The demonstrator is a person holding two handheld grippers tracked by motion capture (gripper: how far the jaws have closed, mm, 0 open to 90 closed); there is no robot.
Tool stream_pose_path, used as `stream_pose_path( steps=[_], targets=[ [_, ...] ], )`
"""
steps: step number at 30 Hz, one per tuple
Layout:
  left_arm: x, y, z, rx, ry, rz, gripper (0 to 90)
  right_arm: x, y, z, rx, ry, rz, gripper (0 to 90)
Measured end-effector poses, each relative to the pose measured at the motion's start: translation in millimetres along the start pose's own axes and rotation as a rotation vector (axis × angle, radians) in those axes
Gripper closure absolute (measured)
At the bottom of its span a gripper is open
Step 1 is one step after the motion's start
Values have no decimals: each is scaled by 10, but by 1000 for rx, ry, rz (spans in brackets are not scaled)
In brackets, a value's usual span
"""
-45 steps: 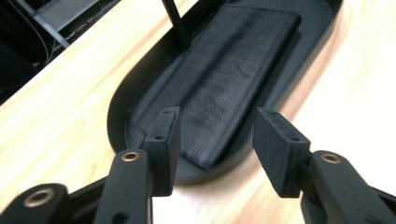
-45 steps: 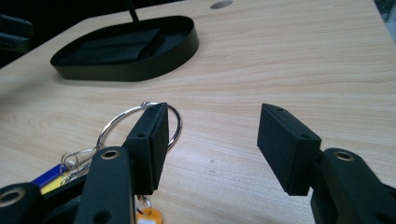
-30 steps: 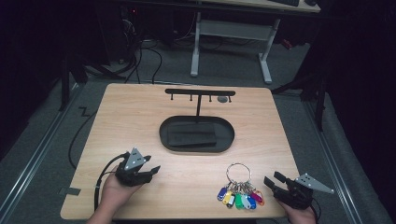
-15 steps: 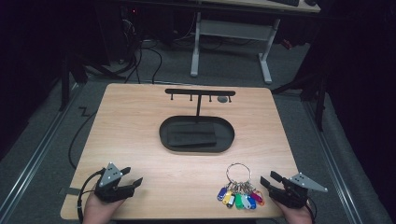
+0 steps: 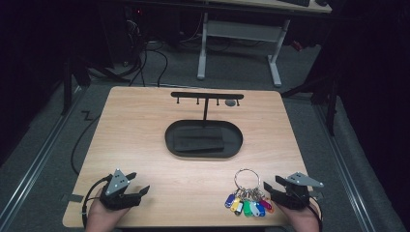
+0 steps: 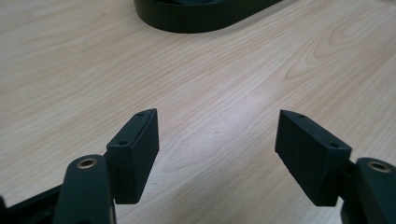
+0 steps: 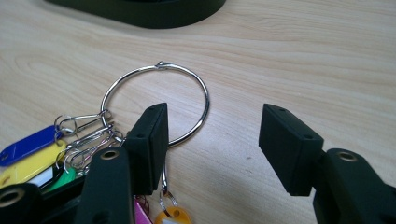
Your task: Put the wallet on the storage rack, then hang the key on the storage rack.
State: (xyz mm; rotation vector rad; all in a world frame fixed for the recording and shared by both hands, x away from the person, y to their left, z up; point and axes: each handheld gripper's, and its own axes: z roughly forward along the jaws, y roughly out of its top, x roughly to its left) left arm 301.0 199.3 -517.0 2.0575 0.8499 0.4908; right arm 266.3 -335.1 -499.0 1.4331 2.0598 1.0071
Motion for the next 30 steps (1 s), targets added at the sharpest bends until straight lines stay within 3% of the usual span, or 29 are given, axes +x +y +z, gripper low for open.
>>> stream_pose_path(
  steps=[4,9,14,17,21,30],
  targets=[
    [17,12,-9,-13,-8,-6,311,87,128,28,71,-18,-77,370],
    [15,13,3,-19,-9,-8,304,88,210,112,145,10,-57,370],
    [13,2,12,-8,-28,-18,305,122,254,227,232,7,-121,380],
    [7,9,3,-11,-26,-11,299,143,264,241,254,8,-129,380],
    [6,-2,6,1,-44,8,303,221,346,240,332,35,-159,381],
    [12,-17,-61,-15,-42,4,304,426,622,277,484,67,-243,378]
  ],
)
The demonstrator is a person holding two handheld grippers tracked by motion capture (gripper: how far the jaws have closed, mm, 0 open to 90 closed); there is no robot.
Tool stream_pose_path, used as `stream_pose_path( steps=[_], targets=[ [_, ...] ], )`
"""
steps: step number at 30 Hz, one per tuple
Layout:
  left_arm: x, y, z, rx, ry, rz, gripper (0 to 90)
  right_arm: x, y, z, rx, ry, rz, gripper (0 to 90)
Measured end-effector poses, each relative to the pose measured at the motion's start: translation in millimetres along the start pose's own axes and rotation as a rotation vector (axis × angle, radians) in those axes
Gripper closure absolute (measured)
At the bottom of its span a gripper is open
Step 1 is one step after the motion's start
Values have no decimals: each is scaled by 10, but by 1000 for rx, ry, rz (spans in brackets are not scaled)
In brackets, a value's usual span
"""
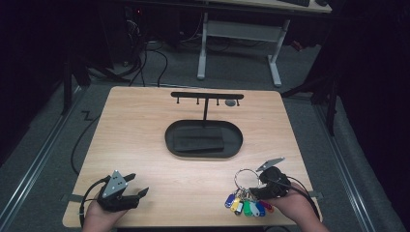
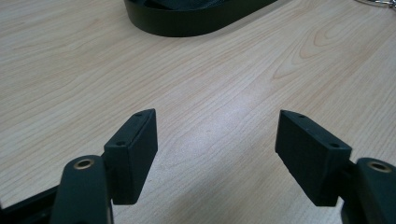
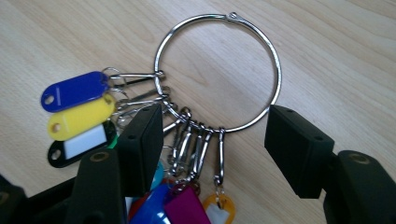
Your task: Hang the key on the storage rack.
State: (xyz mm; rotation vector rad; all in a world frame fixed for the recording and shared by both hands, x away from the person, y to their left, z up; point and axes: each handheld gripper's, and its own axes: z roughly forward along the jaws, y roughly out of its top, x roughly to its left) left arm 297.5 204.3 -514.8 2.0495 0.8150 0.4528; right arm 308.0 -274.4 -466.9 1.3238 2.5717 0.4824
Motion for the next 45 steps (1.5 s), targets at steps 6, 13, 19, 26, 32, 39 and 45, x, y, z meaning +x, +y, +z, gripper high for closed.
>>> stream_pose_path(
  steps=[6,13,19,26,32,39,45],
  targets=[
    [12,3,31,10,-6,3,305,118,230,31,82,24,-61,418],
    [2,-9,24,13,-17,14,308,245,475,195,164,58,-133,491],
    [-18,-29,40,39,-34,27,310,326,643,345,240,54,-157,557],
    [-13,-32,31,33,-43,29,313,303,793,446,297,52,-125,630],
    [-23,-24,34,33,-46,39,317,321,835,509,334,45,-119,661],
    [-48,-23,47,40,-61,50,318,327,829,513,343,29,-125,661],
    [-56,-24,46,41,-58,58,319,314,842,541,353,30,-117,670]
  ],
)
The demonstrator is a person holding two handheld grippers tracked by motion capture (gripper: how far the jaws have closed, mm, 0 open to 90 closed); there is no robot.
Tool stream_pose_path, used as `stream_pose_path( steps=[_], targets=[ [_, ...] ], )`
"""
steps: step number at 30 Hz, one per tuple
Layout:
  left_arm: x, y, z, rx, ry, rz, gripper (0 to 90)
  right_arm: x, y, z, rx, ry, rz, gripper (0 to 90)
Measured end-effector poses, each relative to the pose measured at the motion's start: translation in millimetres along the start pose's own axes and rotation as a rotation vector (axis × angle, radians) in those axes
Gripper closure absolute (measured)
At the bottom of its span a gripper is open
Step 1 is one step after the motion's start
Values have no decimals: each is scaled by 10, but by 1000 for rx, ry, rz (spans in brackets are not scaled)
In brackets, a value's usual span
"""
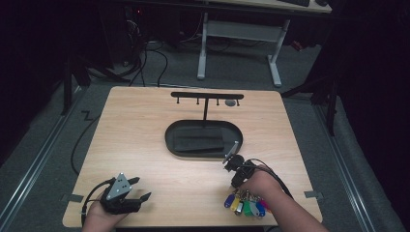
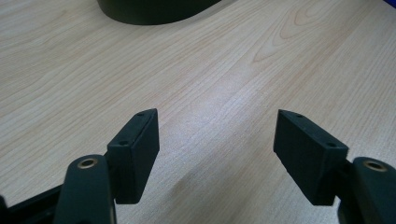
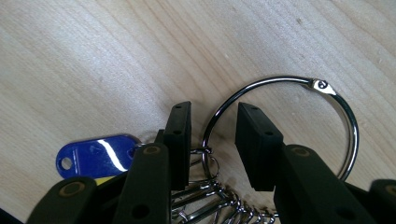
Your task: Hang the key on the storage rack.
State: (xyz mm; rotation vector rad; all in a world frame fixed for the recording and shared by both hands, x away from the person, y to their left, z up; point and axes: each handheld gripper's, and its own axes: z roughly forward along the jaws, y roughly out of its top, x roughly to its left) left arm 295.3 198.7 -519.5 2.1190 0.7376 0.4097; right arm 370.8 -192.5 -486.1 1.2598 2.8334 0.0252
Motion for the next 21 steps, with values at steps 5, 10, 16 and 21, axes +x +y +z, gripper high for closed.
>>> stream_pose_path(
  steps=[5,10,16,21],
  targets=[
    [2,-4,0,0,0,-1,319,-2,19,21,8,9,7,671],
    [-7,-4,2,-1,-3,2,319,-19,21,24,9,20,20,685],
    [-12,-7,-8,-1,-4,8,320,-60,52,26,29,36,21,720],
    [-13,-11,-14,0,-3,10,320,-82,58,27,39,27,34,808]
  ],
)
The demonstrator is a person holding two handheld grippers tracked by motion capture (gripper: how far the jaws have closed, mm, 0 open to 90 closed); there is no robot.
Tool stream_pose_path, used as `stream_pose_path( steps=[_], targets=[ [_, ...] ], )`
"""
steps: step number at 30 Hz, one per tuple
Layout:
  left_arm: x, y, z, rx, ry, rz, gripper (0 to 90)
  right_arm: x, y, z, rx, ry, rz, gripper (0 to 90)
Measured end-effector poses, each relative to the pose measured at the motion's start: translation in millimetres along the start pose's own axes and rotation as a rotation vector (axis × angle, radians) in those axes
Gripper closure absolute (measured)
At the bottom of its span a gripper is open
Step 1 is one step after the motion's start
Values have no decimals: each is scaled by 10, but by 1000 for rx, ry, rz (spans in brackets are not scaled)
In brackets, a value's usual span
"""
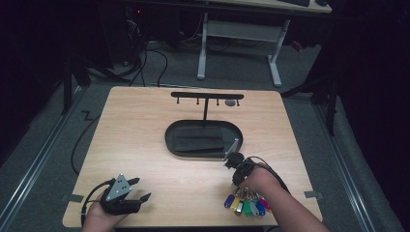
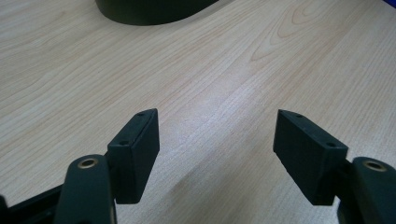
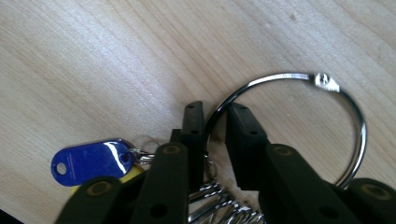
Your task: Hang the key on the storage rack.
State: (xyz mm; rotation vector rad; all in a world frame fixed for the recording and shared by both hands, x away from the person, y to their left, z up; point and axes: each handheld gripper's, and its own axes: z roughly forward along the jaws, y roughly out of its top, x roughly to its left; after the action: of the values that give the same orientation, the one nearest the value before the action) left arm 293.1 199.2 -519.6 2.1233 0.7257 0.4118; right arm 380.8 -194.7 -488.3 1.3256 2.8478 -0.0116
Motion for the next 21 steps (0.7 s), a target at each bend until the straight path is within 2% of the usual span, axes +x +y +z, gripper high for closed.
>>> stream_pose_path(
  steps=[2,3,9,10,11,13,15,16,18,20,21],
  targets=[
    [1,-2,-1,0,0,0,320,-14,-6,2,-1,2,-8,846],
    [1,-2,-1,0,0,-1,320,-12,-12,3,-2,7,2,859],
    [-9,-2,6,-1,-2,2,321,-5,-22,-1,-9,2,-36,868],
    [-9,-4,4,-1,0,2,322,1,-20,0,-6,-6,-45,868],
    [-8,-4,3,-1,1,2,322,32,-16,-1,12,-26,-92,868],
    [-5,-6,2,-1,1,0,322,41,-12,-8,18,-28,-106,868],
    [0,-8,4,0,3,0,323,81,-15,-77,18,-30,-135,869],
    [1,-7,6,0,3,0,323,102,-24,-178,11,-38,-154,869],
    [-2,-5,5,-1,2,1,323,109,-47,-300,-5,-50,-167,869],
    [-4,-4,6,-1,2,2,323,106,-60,-340,-14,-46,-169,869],
    [-5,-3,7,-2,2,2,323,106,-84,-414,-14,-62,-177,869]
  ],
)
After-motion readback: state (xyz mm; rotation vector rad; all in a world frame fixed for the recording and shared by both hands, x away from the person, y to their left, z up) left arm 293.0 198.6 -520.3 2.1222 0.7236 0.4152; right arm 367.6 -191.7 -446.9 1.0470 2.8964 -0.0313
